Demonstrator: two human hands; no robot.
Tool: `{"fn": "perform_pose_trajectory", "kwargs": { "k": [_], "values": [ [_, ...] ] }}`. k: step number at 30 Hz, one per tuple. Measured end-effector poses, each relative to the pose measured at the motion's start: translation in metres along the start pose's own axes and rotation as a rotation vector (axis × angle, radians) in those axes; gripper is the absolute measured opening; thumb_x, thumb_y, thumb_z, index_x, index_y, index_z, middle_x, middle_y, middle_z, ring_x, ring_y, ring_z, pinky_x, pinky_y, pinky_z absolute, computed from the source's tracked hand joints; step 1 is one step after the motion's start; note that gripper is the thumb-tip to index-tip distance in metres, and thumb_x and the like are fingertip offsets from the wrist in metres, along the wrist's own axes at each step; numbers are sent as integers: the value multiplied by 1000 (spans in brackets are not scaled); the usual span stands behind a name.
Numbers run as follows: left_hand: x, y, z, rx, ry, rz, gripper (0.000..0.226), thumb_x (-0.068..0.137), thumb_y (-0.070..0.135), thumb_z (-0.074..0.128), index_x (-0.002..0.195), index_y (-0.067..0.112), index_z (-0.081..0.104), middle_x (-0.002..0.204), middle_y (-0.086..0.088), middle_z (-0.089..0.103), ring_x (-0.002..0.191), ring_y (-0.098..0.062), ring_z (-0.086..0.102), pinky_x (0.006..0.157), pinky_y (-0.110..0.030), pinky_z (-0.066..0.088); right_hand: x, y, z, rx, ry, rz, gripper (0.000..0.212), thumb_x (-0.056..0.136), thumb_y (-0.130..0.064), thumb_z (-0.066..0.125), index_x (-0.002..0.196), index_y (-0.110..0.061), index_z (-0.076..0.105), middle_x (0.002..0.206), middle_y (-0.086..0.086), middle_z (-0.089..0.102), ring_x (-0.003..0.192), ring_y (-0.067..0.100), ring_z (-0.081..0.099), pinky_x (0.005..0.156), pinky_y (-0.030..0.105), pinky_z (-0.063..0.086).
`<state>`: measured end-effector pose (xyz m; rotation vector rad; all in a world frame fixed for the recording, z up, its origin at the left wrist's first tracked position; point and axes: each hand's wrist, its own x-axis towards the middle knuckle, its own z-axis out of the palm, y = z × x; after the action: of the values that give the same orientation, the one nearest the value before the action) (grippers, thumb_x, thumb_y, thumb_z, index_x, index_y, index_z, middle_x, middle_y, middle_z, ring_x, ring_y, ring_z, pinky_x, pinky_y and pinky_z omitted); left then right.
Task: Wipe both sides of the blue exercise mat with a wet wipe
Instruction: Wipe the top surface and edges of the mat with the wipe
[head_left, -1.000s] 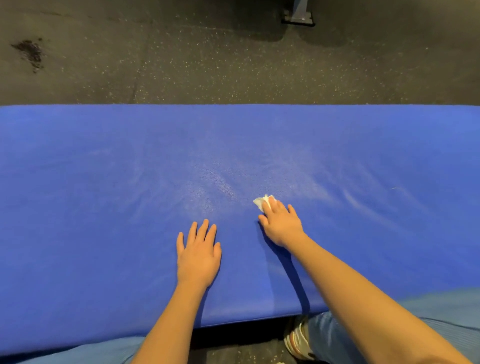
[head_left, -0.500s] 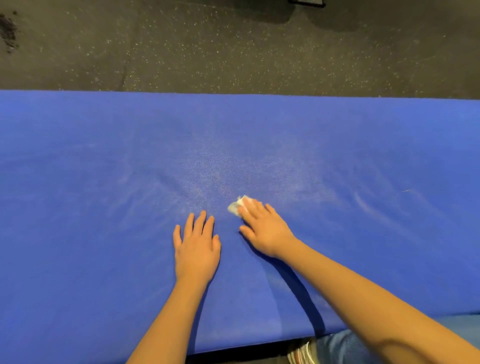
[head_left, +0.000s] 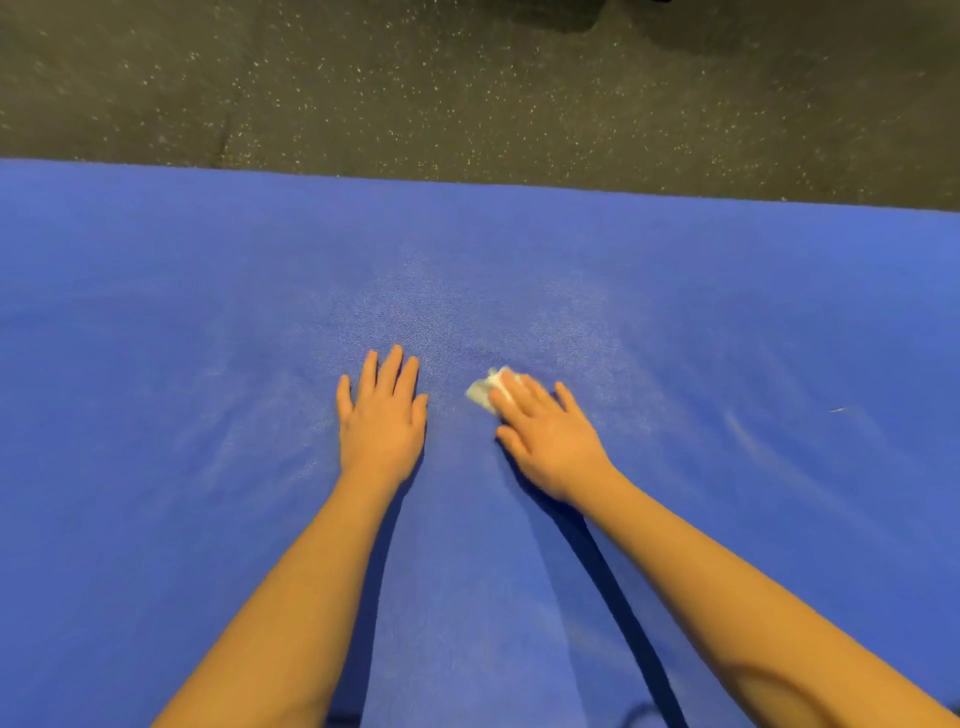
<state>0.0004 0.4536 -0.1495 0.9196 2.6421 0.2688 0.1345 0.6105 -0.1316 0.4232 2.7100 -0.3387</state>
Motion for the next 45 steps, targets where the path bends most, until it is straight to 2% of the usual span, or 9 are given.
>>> {"fn": "perform_pose_trajectory", "kwargs": {
  "k": [3, 8, 14, 19, 24, 29, 35, 41, 45],
  "values": [
    [-4, -8, 18, 57, 74, 19, 50, 101, 33, 33, 147, 15, 40, 157, -3, 32, 146, -28, 23, 115, -54, 18, 24, -3, -2, 48, 98, 203, 64, 91, -49, 8, 148, -24, 20, 159, 0, 8, 145, 22, 10, 116, 47, 9],
    [0, -9, 24, 55, 147, 38, 55, 97, 37, 27, 144, 15, 43, 154, -4, 37, 144, -28, 27, 113, -53, 20, 16, -6, -1, -8, 35, -182, 72, 88, -52, 7, 150, -20, 24, 159, 1, 9, 146, 21, 11, 116, 44, 3],
    [18, -5, 13, -67, 257, 39, 43, 92, 28, 38, 121, 8, 62, 132, -10, 58, 128, -34, 48, 106, -53, 29, 53, 8, -7, 34, 154, 184, 65, 93, -52, 16, 149, -20, 21, 159, 4, 7, 146, 22, 6, 116, 47, 0],
    [61, -3, 9, -51, 274, -37, 43, 98, 24, 44, 139, 10, 49, 151, -8, 40, 143, -30, 29, 114, -53, 16, 39, -1, 1, -107, 168, -100, 69, 88, -51, 24, 141, -10, 42, 151, 11, 33, 138, 27, 35, 113, 50, 20],
    [61, -5, 19, -8, 315, -35, 51, 97, 33, 34, 142, 13, 46, 152, -6, 40, 144, -28, 28, 116, -52, 16, 95, 20, -20, -14, 232, 224, 65, 98, -49, 26, 150, -12, 17, 159, 11, 8, 145, 27, 9, 117, 43, 3],
    [60, -4, 20, -10, 330, -39, 52, 97, 34, 30, 141, 13, 47, 152, -5, 40, 143, -27, 28, 116, -51, 17, 92, 10, -13, -33, 218, -109, 71, 90, -53, 24, 146, -10, 30, 156, 13, 20, 143, 29, 20, 116, 45, 15],
    [61, -5, 20, -31, 340, -41, 52, 97, 35, 30, 141, 13, 48, 151, -5, 41, 143, -28, 29, 116, -52, 17, 141, 39, -37, -3, 270, 199, 60, 99, -47, 29, 148, -12, 24, 158, 9, 12, 144, 26, 11, 116, 43, 7],
    [61, -3, 20, -16, 346, -47, 52, 96, 34, 30, 140, 13, 50, 150, -5, 42, 143, -27, 30, 116, -52, 19, 132, 35, -36, -73, 230, -137, 63, 96, -48, 33, 147, -11, 28, 157, 11, 18, 143, 28, 19, 115, 41, 13],
    [62, -4, 19, -21, 355, -47, 53, 96, 35, 29, 139, 13, 51, 150, -5, 43, 142, -28, 31, 115, -52, 19, 176, 54, -54, -19, 267, 172, 58, 100, -44, 30, 147, -12, 24, 158, 10, 11, 143, 26, 14, 115, 43, 11]
  ]
}}
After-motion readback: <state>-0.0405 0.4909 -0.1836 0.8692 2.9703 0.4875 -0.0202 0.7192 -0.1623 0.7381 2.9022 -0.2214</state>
